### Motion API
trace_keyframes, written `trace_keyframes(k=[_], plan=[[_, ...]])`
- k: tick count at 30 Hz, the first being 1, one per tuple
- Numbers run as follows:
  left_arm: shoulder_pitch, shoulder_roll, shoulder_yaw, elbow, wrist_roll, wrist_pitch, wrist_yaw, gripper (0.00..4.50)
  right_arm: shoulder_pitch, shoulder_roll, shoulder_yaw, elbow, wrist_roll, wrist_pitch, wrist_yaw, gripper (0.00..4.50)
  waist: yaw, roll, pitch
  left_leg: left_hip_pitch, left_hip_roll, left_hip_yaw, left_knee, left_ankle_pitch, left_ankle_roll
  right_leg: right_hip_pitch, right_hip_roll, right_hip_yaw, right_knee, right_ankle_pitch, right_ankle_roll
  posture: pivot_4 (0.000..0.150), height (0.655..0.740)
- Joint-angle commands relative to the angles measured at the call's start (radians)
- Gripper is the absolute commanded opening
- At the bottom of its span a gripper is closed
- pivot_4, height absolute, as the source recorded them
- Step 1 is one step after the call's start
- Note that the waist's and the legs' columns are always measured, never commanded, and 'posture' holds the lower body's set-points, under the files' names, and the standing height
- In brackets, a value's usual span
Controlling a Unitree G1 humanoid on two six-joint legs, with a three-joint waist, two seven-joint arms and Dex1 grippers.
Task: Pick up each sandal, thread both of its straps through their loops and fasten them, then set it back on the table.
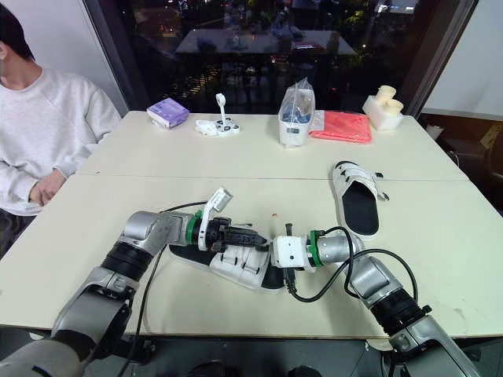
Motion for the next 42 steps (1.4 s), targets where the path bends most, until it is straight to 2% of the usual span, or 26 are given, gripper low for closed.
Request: trace_keyframes(k=[1,3,4,10,15,18,20,22,25,33,39,40,41,42], plan=[[-0.013,-0.021,0.035,0.010,0.019,0.014,0.080,3.23,0.022,-0.007,0.033,0.072,-0.075,0.044,0.003,0.00,0.000,0.000,-0.001,0.001,0.000,0.000,0.000,0.000,0.000,0.000,-0.001,0.000,0.000,0.000,0.000,0.150,0.7400],[-0.023,-0.039,0.064,0.019,0.010,0.032,0.112,4.17,0.019,-0.006,0.032,0.074,-0.076,0.043,0.004,0.00,0.000,0.000,-0.001,0.002,0.000,0.000,0.000,-0.001,-0.002,0.001,-0.002,-0.001,0.000,0.000,0.000,0.150,0.7400],[-0.031,-0.051,0.084,0.026,0.007,0.034,0.132,4.47,0.019,-0.005,0.032,0.075,-0.076,0.043,0.005,0.00,0.001,0.000,-0.001,0.002,0.000,0.000,0.000,-0.001,-0.002,0.001,-0.002,-0.001,0.000,0.000,0.000,0.150,0.7400],[-0.122,-0.126,0.225,0.126,-0.011,0.022,0.292,4.47,0.012,-0.005,0.031,0.084,-0.079,0.038,0.007,0.00,0.001,-0.001,-0.001,0.003,-0.001,0.000,0.000,-0.001,-0.002,0.002,-0.002,-0.001,0.000,0.001,0.000,0.150,0.7400],[-0.223,-0.153,0.303,0.169,-0.038,0.034,0.349,4.47,0.008,-0.002,0.030,0.087,-0.081,0.037,0.008,0.00,-0.002,-0.001,-0.001,0.002,-0.001,0.001,0.000,0.001,0.000,0.003,-0.002,-0.002,0.003,0.001,0.000,0.150,0.7400],[-0.256,-0.150,0.284,0.164,-0.007,0.001,0.344,4.47,0.006,-0.001,0.030,0.088,-0.083,0.036,0.008,0.00,-0.004,-0.001,-0.001,0.001,-0.001,0.001,0.000,0.001,0.000,0.003,-0.001,-0.002,0.004,0.001,0.000,0.150,0.7400],[-0.248,-0.131,0.194,0.138,0.085,-0.113,0.313,4.47,0.006,-0.001,0.030,0.090,-0.083,0.035,0.007,0.00,-0.004,-0.001,-0.001,0.001,-0.001,0.002,0.000,0.001,0.000,0.003,0.001,-0.002,0.003,0.001,0.000,0.150,0.7400],[-0.220,-0.093,0.083,0.106,0.178,-0.261,0.223,4.47,0.006,0.000,0.029,0.091,-0.084,0.034,0.006,0.00,-0.005,-0.001,-0.001,0.001,-0.001,0.002,0.000,0.001,-0.001,0.003,0.002,-0.001,0.003,0.001,0.000,0.150,0.7400],[-0.203,-0.058,-0.003,0.123,0.256,-0.399,0.124,4.47,0.007,0.000,0.029,0.089,-0.085,0.034,0.004,0.00,-0.005,-0.001,-0.001,0.001,0.000,0.003,-0.001,0.001,-0.002,0.001,0.004,0.000,0.003,0.001,0.000,0.150,0.7400],[-0.213,-0.033,-0.077,0.225,0.339,-0.545,-0.087,4.47,0.008,0.002,0.029,0.093,-0.090,0.032,-0.003,0.00,-0.005,-0.001,-0.001,-0.001,0.000,0.003,-0.001,0.002,-0.002,-0.002,0.004,0.001,0.003,0.001,-0.001,0.150,0.7400],[-0.222,-0.035,-0.086,0.269,0.388,-0.606,-0.153,4.47,0.011,0.001,0.028,0.090,-0.091,0.033,-0.010,0.00,-0.005,-0.001,-0.001,-0.001,0.000,0.002,-0.001,0.002,-0.001,-0.002,0.003,0.001,0.003,0.001,-0.001,0.150,0.7400],[-0.224,-0.036,-0.083,0.274,0.390,-0.609,-0.155,3.96,0.012,0.000,0.028,0.089,-0.092,0.034,-0.011,0.00,-0.005,-0.001,-0.001,-0.001,0.000,0.002,-0.001,0.002,-0.001,-0.002,0.003,0.001,0.003,0.001,-0.001,0.150,0.7400],[-0.227,-0.039,-0.078,0.280,0.392,-0.613,-0.154,3.69,0.012,0.001,0.028,0.088,-0.091,0.034,-0.012,0.00,-0.004,-0.001,-0.001,-0.001,0.000,0.002,-0.001,0.002,-0.001,-0.002,0.003,0.001,0.003,0.001,-0.001,0.150,0.7400],[-0.230,-0.043,-0.072,0.286,0.394,-0.616,-0.149,3.23,0.012,0.001,0.028,0.087,-0.091,0.035,-0.013,0.00,-0.004,-0.001,-0.001,-0.001,0.000,0.002,0.000,0.002,-0.001,-0.002,0.003,0.001,0.004,0.001,-0.001,0.150,0.7400]])
